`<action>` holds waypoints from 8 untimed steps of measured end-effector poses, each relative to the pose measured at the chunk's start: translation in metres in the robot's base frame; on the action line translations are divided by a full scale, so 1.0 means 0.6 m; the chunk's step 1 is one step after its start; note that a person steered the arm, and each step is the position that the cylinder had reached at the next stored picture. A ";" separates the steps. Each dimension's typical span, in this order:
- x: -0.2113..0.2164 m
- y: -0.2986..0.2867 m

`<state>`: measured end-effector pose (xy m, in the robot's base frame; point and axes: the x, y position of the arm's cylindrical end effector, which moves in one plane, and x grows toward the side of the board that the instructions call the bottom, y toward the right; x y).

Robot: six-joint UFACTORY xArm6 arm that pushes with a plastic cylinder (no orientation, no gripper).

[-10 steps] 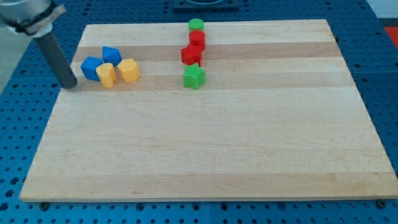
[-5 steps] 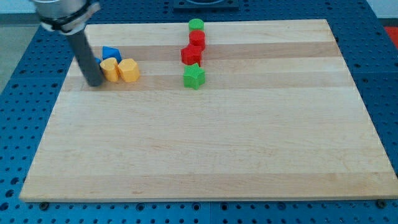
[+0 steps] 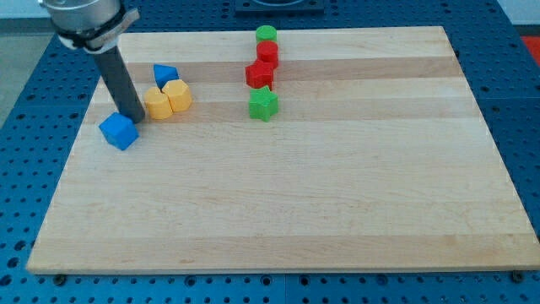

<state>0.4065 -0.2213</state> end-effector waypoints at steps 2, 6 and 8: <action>0.007 -0.096; 0.077 -0.139; 0.103 -0.076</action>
<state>0.4682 -0.2671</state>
